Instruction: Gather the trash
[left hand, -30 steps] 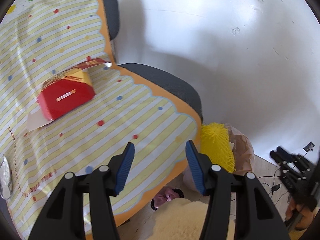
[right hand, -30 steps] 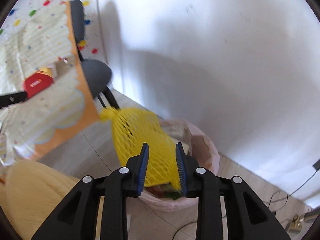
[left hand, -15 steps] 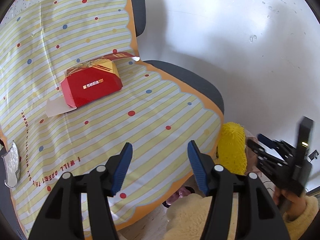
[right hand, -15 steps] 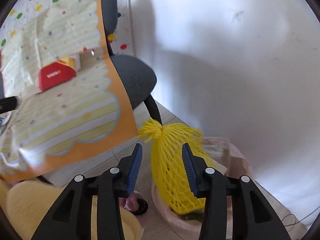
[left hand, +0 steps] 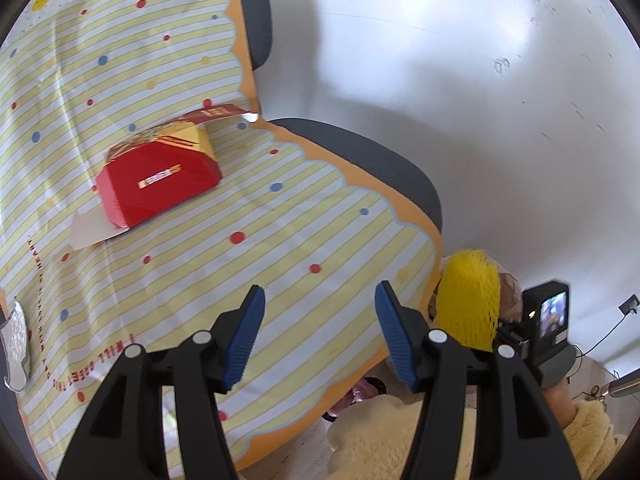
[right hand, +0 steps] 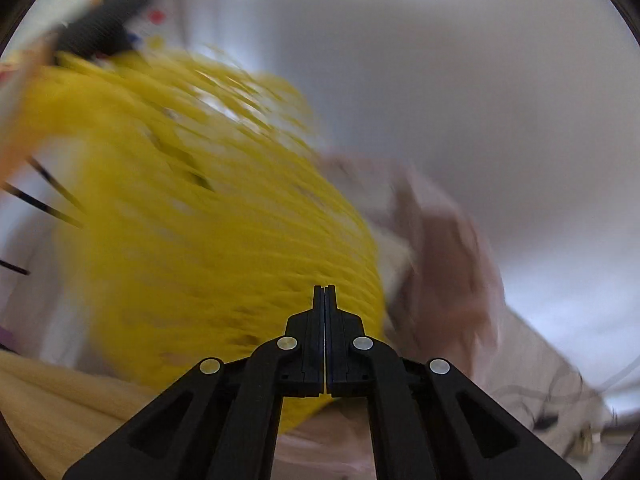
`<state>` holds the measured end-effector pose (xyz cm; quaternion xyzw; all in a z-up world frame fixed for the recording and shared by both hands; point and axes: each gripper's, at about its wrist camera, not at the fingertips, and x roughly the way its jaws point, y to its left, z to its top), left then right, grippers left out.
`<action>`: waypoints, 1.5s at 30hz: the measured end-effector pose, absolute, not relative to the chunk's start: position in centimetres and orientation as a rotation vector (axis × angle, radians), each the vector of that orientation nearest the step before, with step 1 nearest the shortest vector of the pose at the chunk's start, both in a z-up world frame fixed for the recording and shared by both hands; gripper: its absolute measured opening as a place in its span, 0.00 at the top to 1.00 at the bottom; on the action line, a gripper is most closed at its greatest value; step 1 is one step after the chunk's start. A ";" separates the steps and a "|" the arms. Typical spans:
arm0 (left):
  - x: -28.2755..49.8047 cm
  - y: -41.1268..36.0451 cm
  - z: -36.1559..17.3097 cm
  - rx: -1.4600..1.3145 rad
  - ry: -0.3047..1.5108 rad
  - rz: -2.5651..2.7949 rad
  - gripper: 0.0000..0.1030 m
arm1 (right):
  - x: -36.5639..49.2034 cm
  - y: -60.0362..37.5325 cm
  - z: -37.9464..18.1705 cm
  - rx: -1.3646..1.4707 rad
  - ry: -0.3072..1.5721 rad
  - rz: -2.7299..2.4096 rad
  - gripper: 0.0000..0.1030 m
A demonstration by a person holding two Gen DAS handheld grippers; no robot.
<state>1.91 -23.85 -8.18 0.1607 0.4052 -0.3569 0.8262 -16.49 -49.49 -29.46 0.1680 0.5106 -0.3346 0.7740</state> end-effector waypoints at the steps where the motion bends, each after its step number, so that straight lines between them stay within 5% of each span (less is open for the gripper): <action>1: 1.7 -24.2 -8.2 0.349 0.860 -0.764 0.46 | -17.0 -49.8 -29.6 0.389 1.104 -0.736 1.00; 7: 1.0 -24.9 -7.7 0.359 0.846 -0.776 0.46 | -19.4 -49.4 -23.4 0.460 0.903 -0.667 0.86; 9: 1.0 -24.9 -7.5 0.355 0.843 -0.774 0.46 | -18.9 -48.4 -20.6 0.438 0.843 -0.603 0.59; 18: 1.3 -23.6 -7.3 0.326 0.847 -0.761 0.46 | -15.8 -42.6 -15.7 0.298 0.781 -0.411 0.49; 26: 2.1 -22.4 -7.2 0.309 0.851 -0.737 0.46 | -11.7 -39.8 -15.6 0.232 0.701 -0.280 0.51; 30: 2.5 -22.3 -7.4 0.297 0.857 -0.733 0.46 | -9.7 -40.8 -18.3 0.253 0.774 -0.276 0.80; 32: 2.6 -22.3 -7.5 0.299 0.859 -0.734 0.46 | -9.2 -41.9 -20.7 0.254 0.840 -0.332 0.84; 41: 2.7 -22.9 -7.9 0.303 0.866 -0.745 0.46 | -13.3 -48.6 -29.9 0.317 1.173 -0.676 0.87; 45: 2.3 -23.3 -7.7 0.312 0.862 -0.756 0.46 | -16.0 -49.8 -28.3 0.350 1.116 -0.771 0.86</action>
